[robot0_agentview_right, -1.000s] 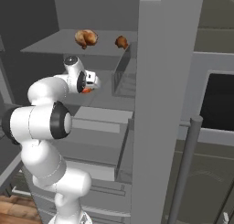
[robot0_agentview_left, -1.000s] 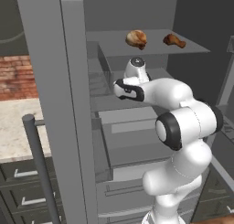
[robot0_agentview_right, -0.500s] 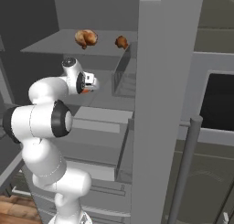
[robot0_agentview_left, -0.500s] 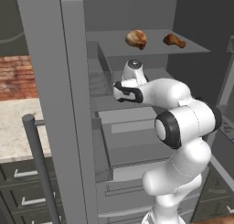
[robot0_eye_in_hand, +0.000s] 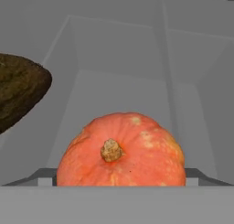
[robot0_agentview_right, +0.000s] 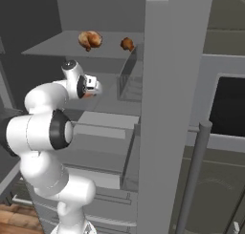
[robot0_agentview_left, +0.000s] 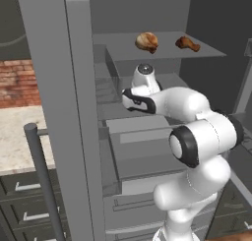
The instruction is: Gather the avocado and squash from the fridge and place them on a tray on the dining counter. Then gather the chicken drumsticks from the fridge and place them on the other tray.
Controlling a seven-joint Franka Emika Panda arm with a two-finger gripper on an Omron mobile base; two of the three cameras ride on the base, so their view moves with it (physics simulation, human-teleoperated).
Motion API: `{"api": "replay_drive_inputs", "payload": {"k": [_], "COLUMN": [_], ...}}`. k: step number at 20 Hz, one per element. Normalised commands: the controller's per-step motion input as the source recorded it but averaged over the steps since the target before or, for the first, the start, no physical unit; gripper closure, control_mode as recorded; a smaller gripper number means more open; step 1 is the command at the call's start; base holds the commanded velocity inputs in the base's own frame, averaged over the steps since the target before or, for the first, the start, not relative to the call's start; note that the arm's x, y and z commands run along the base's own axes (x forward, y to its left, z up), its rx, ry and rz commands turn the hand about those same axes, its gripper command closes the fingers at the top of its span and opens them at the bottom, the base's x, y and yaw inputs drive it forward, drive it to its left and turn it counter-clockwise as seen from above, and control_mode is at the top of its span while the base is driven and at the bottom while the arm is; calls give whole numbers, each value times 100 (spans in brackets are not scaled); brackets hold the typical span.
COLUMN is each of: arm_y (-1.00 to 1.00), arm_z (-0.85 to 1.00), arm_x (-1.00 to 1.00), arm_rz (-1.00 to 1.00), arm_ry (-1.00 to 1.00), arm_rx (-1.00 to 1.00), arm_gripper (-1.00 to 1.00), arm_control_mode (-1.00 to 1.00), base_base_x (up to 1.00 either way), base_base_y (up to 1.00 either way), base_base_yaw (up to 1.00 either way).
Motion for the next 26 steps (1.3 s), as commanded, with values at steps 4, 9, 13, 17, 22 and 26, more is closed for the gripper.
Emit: {"api": "replay_drive_inputs", "payload": {"k": [4, 9, 13, 17, 22, 26], "arm_y": [-5, -27, -22, -12, -13, -7], "arm_z": [22, 56, 43, 31, 18, 7], "arm_x": [-84, -75, -72, -64, -78, -83], "arm_rz": [1, 6, 4, 2, 1, 0], "arm_ry": [-6, -7, 0, 4, 3, 2], "arm_rx": [0, 0, 0, 0, 0, 0], "arm_gripper": [100, 100, 100, 100, 100, 100], "arm_control_mode": [-100, -100, -100, -100, -100, -100], "base_base_x": [0, 0, 0, 0, 0, 0], "base_base_y": [0, 0, 0, 0, 0, 0], "base_base_yaw": [0, 0, 0, 0, 0, 0]}}
